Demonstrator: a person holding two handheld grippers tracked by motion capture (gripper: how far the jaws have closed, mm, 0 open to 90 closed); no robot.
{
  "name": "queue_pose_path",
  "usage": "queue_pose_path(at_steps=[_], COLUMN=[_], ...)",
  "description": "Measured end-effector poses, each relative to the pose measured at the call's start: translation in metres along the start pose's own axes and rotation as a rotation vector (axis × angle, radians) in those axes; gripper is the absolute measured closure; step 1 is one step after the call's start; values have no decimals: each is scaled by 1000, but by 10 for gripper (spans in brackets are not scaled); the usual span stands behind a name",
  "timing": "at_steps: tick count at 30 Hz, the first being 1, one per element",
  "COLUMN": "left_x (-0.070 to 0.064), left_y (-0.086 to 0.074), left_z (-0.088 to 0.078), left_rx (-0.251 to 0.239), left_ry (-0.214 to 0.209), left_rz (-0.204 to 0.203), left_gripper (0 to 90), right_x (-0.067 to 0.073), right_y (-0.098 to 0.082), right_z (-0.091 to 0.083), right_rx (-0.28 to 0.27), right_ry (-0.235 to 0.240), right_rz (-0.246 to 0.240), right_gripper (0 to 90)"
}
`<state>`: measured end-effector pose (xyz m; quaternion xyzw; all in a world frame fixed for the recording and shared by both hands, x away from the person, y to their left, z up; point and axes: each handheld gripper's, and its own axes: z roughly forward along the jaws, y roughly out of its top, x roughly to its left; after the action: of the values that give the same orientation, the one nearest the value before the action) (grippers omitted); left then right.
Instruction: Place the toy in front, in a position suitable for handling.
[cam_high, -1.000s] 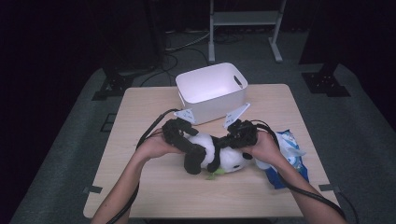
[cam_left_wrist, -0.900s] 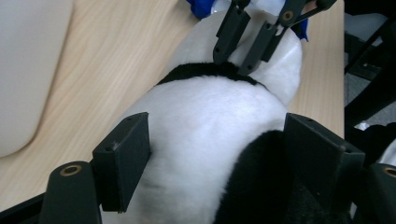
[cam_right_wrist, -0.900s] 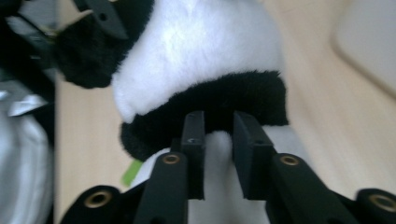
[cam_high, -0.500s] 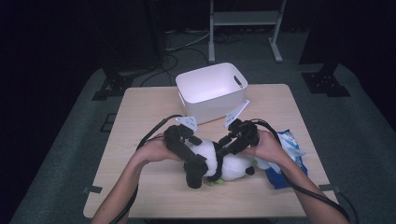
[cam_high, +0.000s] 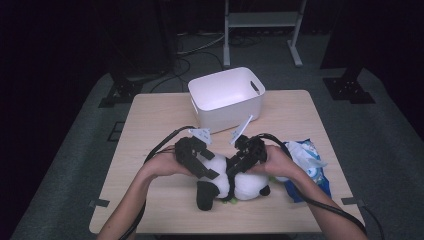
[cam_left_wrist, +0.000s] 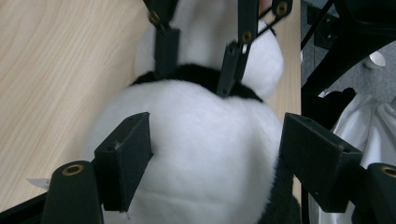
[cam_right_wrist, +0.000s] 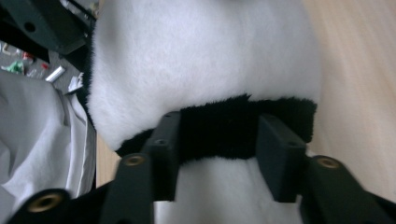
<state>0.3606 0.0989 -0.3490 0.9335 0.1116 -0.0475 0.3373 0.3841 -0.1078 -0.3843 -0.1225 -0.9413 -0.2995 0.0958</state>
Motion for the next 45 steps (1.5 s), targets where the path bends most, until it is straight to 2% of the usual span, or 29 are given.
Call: queue_pose_path(at_steps=[3,7,16,18,21,23,25,27,28,30,31,35,38,41,43,45], left_x=[1,2,6,7,9,10,10,10,10,10,10,10,10,10,10,9], left_y=[0,0,3,4,4,4,3,2,1,1,1,3,4,3,2,0], left_z=[2,1,-1,-4,-8,-8,-5,-1,2,7,9,7,5,6,7,7], left_rx=[11,-9,-28,-39,-59,-65,-54,-40,-28,2,1,-2,-4,-3,-5,-4], left_ry=[9,19,72,94,115,119,117,113,110,110,118,118,120,114,113,105], left_rz=[-4,-8,-20,-22,-30,-32,-33,-33,-31,-22,-22,-20,-17,-16,-17,-16], left_gripper=[202,197,171,165,165,165,165,165,165,165,164,164,164,164,164,164], right_x=[7,10,15,16,15,14,13,12,11,10,9,9,7,6,7,10], right_y=[2,1,-1,2,5,6,5,3,2,1,2,5,6,5,3,2], right_z=[3,-5,-22,-27,-35,-35,-31,-26,-23,-22,-23,-22,-20,-14,-8,-6], right_rx=[-8,-34,-94,-124,-138,-138,-115,-89,-65,-80,-80,-49,-40,-42,-41,-37], right_ry=[-19,-47,-121,-158,-209,-218,-198,-157,-130,-57,-49,-73,-101,-94,-59,-51], right_rz=[-32,-54,-91,-91,-101,-107,-108,-94,-89,-67,-59,-55,-37,-34,-49,-65], right_gripper=[685,766,840,847,852,850,840,805,783,720,668,541,481,513,547,561])
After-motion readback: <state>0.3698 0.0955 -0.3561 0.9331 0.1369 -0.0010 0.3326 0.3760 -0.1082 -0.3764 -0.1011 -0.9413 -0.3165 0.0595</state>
